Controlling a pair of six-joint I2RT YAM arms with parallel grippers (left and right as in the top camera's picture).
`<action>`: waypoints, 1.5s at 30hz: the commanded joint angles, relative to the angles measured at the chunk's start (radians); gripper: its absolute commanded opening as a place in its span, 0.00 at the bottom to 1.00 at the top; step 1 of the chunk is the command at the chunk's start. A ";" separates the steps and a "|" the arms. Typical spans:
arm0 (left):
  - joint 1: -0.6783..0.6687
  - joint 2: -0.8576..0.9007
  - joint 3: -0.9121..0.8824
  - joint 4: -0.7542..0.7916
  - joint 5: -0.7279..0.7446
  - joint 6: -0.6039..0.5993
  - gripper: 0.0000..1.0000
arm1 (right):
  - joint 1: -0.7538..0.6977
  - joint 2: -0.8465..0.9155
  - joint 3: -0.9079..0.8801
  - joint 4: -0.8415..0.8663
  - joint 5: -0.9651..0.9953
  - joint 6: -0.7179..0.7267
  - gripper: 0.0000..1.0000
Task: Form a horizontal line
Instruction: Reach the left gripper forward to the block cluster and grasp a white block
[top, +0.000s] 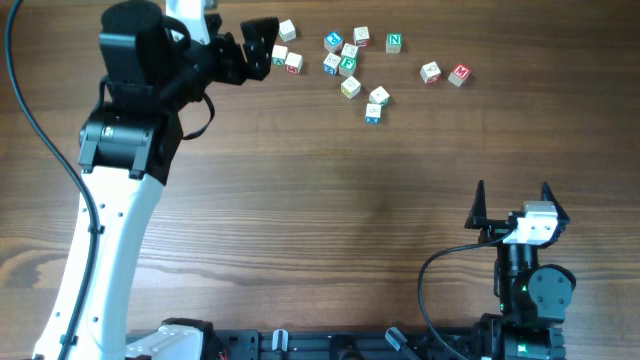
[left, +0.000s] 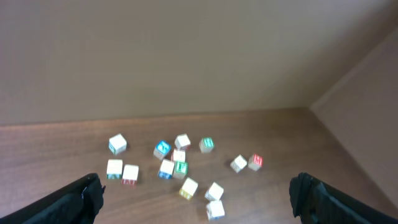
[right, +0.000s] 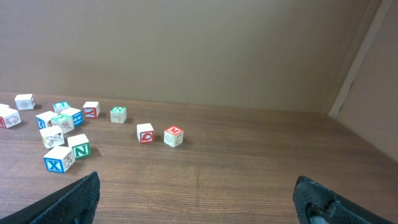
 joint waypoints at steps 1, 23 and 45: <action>-0.003 0.064 0.060 0.036 -0.021 -0.046 0.97 | -0.006 -0.005 -0.001 0.002 -0.015 -0.012 1.00; -0.066 0.581 0.277 0.014 -0.037 -0.007 1.00 | -0.006 -0.005 -0.001 0.002 -0.015 -0.012 1.00; -0.072 0.896 0.277 0.115 -0.092 0.068 0.85 | -0.006 -0.005 -0.001 0.002 -0.015 -0.012 1.00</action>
